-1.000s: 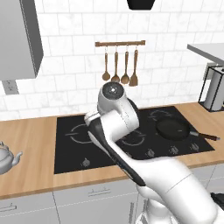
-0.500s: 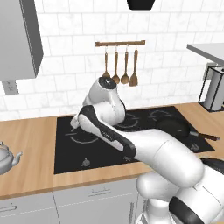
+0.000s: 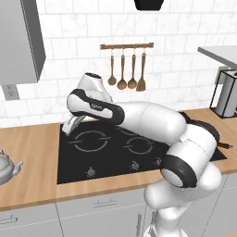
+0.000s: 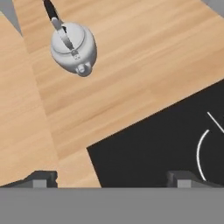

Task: Pick the kettle from the counter and place it on a stove burner. Then turn the burner on.

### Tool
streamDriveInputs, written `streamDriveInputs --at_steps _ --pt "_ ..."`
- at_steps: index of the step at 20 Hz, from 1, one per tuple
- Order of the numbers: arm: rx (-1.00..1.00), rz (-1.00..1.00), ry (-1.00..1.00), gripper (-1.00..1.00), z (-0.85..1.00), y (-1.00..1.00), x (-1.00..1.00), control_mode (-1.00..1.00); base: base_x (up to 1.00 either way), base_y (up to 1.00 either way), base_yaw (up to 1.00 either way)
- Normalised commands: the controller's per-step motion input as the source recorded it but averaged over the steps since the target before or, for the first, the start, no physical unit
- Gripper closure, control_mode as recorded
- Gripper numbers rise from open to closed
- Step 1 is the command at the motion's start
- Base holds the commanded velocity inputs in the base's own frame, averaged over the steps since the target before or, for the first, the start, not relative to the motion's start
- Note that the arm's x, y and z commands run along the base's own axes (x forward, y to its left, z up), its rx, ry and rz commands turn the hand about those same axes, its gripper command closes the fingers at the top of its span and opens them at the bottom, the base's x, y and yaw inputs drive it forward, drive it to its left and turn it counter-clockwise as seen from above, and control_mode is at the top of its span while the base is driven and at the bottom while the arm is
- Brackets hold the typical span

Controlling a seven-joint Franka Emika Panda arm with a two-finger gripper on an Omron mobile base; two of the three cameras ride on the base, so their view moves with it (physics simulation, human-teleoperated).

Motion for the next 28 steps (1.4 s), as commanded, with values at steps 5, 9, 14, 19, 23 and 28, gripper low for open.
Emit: streamDriveInputs --at_steps 5,9,14,19,23,28 --pt "-0.02 0.15 0.0 -1.0 -0.49 0.79 0.0 -1.0 0.0 0.0 0.0" --pt "-0.02 0.11 0.0 -1.0 -0.45 0.79 0.0 -1.0 0.0 0.0 0.0" --pt "0.0 0.06 -0.02 -1.0 -0.15 0.62 -0.01 -1.0 0.0 0.0 0.0" --pt "-0.02 0.0 0.03 -1.0 0.01 0.58 0.0 -1.0 0.0 0.0 0.0" --pt "-0.03 0.0 0.01 -1.0 0.0 0.61 0.0 -1.0 0.0 0.0 0.0" --pt "-0.04 0.0 0.0 -1.0 0.0 0.63 0.0 -1.0 0.0 0.0 0.0"
